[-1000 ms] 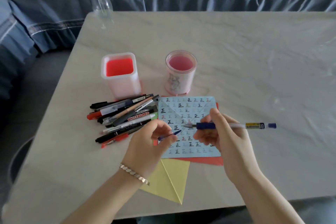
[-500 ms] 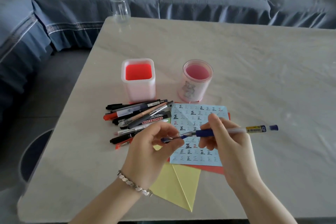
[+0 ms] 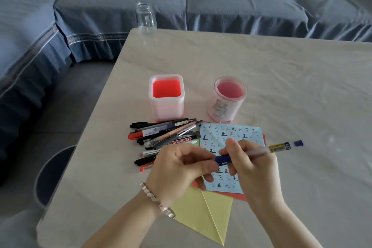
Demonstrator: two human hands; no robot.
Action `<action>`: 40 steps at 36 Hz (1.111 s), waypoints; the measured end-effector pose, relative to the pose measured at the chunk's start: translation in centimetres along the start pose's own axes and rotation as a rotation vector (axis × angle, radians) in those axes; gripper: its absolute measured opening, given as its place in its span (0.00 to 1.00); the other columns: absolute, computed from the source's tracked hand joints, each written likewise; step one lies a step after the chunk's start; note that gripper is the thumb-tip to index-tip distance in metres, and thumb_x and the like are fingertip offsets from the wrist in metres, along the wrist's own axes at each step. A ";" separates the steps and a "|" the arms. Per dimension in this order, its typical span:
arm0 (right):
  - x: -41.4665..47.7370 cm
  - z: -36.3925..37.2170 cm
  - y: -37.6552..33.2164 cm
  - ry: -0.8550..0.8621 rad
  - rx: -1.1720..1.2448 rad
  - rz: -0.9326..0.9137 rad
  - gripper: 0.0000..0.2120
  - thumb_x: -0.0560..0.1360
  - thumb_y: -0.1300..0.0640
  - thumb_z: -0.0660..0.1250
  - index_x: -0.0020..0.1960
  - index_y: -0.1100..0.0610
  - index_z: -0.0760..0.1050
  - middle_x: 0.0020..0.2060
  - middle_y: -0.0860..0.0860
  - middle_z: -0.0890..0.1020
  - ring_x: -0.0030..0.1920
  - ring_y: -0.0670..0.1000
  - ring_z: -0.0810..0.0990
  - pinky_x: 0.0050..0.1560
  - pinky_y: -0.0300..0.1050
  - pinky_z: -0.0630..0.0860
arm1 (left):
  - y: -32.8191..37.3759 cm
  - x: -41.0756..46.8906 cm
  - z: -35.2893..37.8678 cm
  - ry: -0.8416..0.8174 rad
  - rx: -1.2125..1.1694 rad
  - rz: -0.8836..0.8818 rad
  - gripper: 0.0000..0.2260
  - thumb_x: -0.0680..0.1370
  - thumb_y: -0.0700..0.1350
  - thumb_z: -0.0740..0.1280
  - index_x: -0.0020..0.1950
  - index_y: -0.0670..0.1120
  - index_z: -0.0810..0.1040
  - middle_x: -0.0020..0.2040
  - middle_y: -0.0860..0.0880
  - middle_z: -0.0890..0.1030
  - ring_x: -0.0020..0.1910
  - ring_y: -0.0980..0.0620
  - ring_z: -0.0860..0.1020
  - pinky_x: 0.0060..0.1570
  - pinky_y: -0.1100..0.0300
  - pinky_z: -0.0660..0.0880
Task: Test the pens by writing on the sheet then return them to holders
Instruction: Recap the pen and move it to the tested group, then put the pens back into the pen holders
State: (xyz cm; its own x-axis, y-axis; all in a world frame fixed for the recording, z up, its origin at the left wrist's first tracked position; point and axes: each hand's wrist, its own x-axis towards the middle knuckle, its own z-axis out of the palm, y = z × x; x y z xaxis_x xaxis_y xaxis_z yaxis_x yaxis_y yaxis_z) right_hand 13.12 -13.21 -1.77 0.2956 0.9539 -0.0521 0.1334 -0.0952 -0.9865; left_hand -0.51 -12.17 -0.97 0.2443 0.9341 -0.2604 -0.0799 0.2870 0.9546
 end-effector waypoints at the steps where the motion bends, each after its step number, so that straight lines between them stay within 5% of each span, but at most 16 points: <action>1: 0.1 0.0 -0.2 0.004 -0.003 -0.020 0.21 0.72 0.58 0.68 0.27 0.72 0.72 0.15 0.47 0.70 0.21 0.40 0.70 0.25 0.28 0.63 | 0.3 0.0 0.0 -0.024 -0.051 -0.042 0.03 0.62 0.36 0.73 0.31 0.42 0.82 0.27 0.43 0.80 0.22 0.52 0.75 0.21 0.64 0.70; 6: 1.0 0.4 0.1 -0.106 0.040 0.080 0.20 0.77 0.58 0.61 0.32 0.71 0.72 0.18 0.47 0.70 0.22 0.42 0.66 0.28 0.30 0.64 | 0.9 1.3 0.1 0.025 -0.097 -0.208 0.09 0.70 0.33 0.70 0.31 0.43 0.82 0.30 0.43 0.81 0.23 0.55 0.76 0.23 0.67 0.72; 9: 1.2 0.4 0.6 -0.290 -0.054 0.287 0.27 0.77 0.45 0.54 0.40 0.69 0.74 0.22 0.47 0.72 0.24 0.45 0.66 0.30 0.35 0.65 | 0.6 2.3 0.0 0.145 0.188 0.003 0.06 0.71 0.34 0.70 0.37 0.43 0.80 0.32 0.45 0.81 0.28 0.54 0.80 0.33 0.61 0.78; 11: 1.1 0.1 0.8 -0.305 -0.193 0.323 0.20 0.77 0.45 0.56 0.42 0.60 0.75 0.22 0.47 0.74 0.23 0.44 0.67 0.28 0.35 0.65 | 0.1 2.9 -0.6 0.244 0.458 0.193 0.05 0.71 0.37 0.71 0.38 0.46 0.78 0.35 0.50 0.82 0.33 0.55 0.82 0.40 0.59 0.79; 14: 0.8 -0.9 0.5 -0.117 -0.506 -0.012 0.07 0.73 0.52 0.67 0.37 0.50 0.73 0.26 0.45 0.74 0.26 0.43 0.68 0.28 0.33 0.65 | -0.2 3.1 -1.7 0.313 0.697 0.383 0.08 0.71 0.39 0.71 0.38 0.51 0.75 0.35 0.58 0.80 0.35 0.61 0.80 0.40 0.68 0.74; 16: 1.1 -1.4 -0.3 -0.078 -0.653 -0.289 0.11 0.70 0.55 0.71 0.42 0.43 0.70 0.37 0.40 0.74 0.36 0.41 0.72 0.35 0.30 0.68 | -0.4 2.9 -2.1 0.278 0.719 0.432 0.10 0.71 0.39 0.71 0.38 0.53 0.75 0.34 0.61 0.78 0.36 0.62 0.79 0.37 0.73 0.72; 18: 1.5 -1.4 -0.9 -0.216 -0.730 -0.369 0.18 0.70 0.53 0.71 0.53 0.38 0.67 0.46 0.36 0.70 0.43 0.41 0.73 0.41 0.30 0.69 | -0.8 2.5 -2.2 0.201 0.675 0.458 0.13 0.71 0.39 0.72 0.38 0.57 0.74 0.36 0.60 0.79 0.37 0.61 0.79 0.39 0.70 0.74; 22: 2.4 -0.3 -0.6 -0.404 -0.766 -0.457 0.10 0.74 0.54 0.68 0.54 0.46 0.77 0.43 0.38 0.75 0.36 0.43 0.73 0.40 0.38 0.72 | -0.9 1.9 -2.6 0.103 0.682 0.596 0.04 0.71 0.46 0.71 0.44 0.53 0.79 0.40 0.61 0.80 0.42 0.62 0.79 0.41 0.72 0.75; 24: 3.1 -0.1 -0.5 -0.409 -0.758 -0.524 0.08 0.75 0.55 0.67 0.52 0.48 0.79 0.40 0.38 0.76 0.36 0.39 0.72 0.40 0.38 0.71 | -0.9 1.9 -3.2 0.092 0.768 0.640 0.10 0.72 0.53 0.66 0.50 0.51 0.78 0.43 0.59 0.81 0.44 0.62 0.79 0.42 0.72 0.74; 27: 5.3 -0.7 -1.9 -0.229 -0.637 -0.614 0.05 0.75 0.57 0.67 0.50 0.51 0.78 0.41 0.43 0.79 0.37 0.43 0.76 0.39 0.37 0.74 | -1.4 2.8 -5.0 0.188 1.023 0.631 0.15 0.70 0.54 0.65 0.52 0.47 0.78 0.46 0.55 0.82 0.42 0.58 0.79 0.40 0.64 0.76; 30: 7.4 -1.4 -3.7 0.006 -0.461 -0.667 0.05 0.75 0.61 0.64 0.50 0.53 0.73 0.41 0.46 0.78 0.38 0.43 0.79 0.42 0.31 0.74 | -3.1 4.3 -7.0 0.282 1.341 0.501 0.22 0.62 0.47 0.78 0.53 0.42 0.78 0.47 0.47 0.82 0.40 0.45 0.82 0.39 0.53 0.77; 35: 10.6 -1.1 -3.7 0.091 -0.381 -0.479 0.04 0.77 0.63 0.61 0.49 0.55 0.68 0.40 0.49 0.79 0.37 0.39 0.79 0.37 0.24 0.69 | -5.3 5.3 -8.6 0.312 1.501 0.387 0.26 0.53 0.50 0.82 0.46 0.43 0.80 0.42 0.47 0.81 0.37 0.45 0.81 0.37 0.52 0.77; 40: 12.3 -0.8 -0.6 -0.030 -0.590 -0.211 0.06 0.76 0.59 0.63 0.53 0.59 0.71 0.45 0.55 0.80 0.42 0.53 0.77 0.40 0.40 0.69 | -6.0 6.1 -9.1 0.324 1.528 0.381 0.22 0.51 0.45 0.82 0.41 0.45 0.80 0.38 0.48 0.78 0.36 0.45 0.79 0.33 0.53 0.76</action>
State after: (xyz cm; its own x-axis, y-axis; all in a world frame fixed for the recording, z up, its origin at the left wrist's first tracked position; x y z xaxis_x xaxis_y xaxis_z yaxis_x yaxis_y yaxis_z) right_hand 17.46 -1.63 -1.67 0.1804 0.9760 0.1220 0.6886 -0.0367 -0.7242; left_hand -7.31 -6.25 -9.63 0.2162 0.9585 0.1860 0.9560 -0.2465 0.1592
